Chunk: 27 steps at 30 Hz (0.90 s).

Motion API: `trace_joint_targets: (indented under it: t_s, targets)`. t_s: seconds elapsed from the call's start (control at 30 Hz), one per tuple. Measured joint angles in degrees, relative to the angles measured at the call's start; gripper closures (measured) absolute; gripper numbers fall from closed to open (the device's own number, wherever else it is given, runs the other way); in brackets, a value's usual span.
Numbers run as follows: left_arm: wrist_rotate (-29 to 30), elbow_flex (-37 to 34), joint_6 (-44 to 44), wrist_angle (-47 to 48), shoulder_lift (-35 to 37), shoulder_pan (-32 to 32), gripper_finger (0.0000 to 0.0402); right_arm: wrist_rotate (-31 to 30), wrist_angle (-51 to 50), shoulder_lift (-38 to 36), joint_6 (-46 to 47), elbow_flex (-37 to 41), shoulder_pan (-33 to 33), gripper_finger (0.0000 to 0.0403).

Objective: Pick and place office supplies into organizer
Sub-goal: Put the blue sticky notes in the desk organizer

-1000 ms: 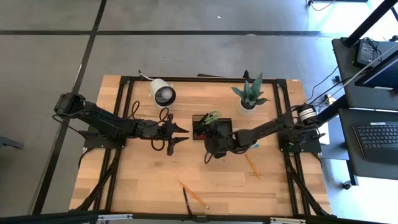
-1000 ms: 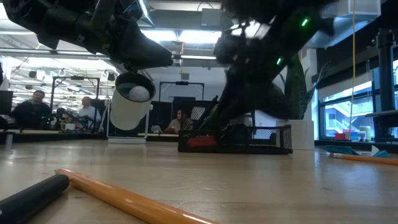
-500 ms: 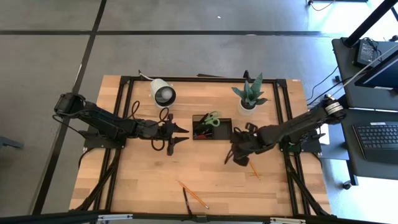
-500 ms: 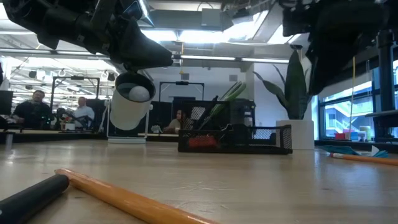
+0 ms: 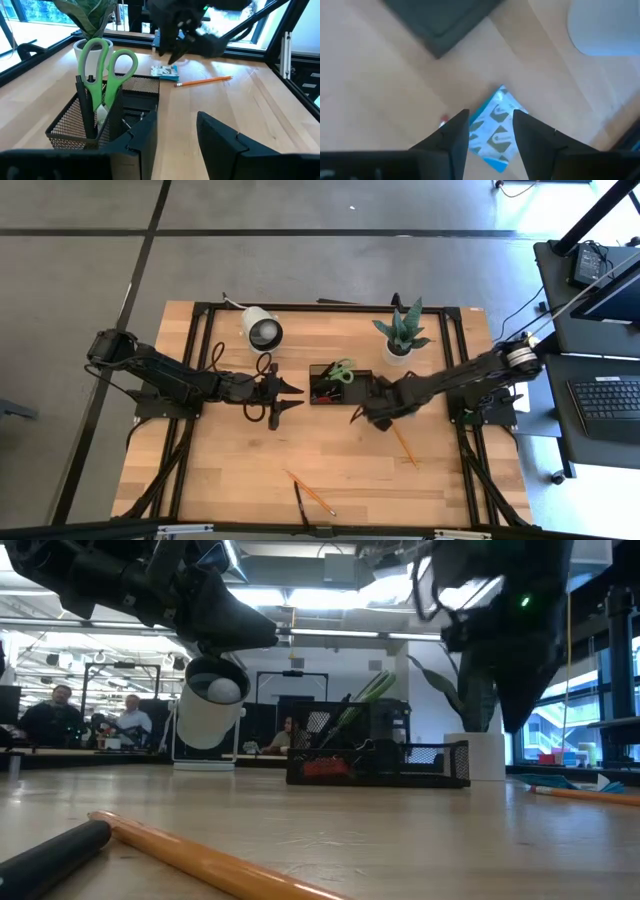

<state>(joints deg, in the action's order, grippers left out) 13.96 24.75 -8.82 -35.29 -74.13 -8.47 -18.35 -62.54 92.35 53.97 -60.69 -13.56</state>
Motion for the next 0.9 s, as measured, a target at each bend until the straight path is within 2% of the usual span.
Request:
trace_joint_targets:
  t_s: [0.17,0.4,0.9]
  targets:
    - [-0.11,0.0,0.02,0.02,0.0,0.0,0.0272,0.01,0.04,4.06,4.23,0.0,0.72,0.0249]
    - [-0.11,0.0,0.0,0.31,0.0,-0.01,0.0272,0.0,0.3,8.73,4.53,0.0,1.03,0.0249]
    - [-0.11,0.0,-0.02,0.89,0.0,-0.01,0.0272,-0.04,1.42,13.3,4.29,0.09,1.03,0.0249]
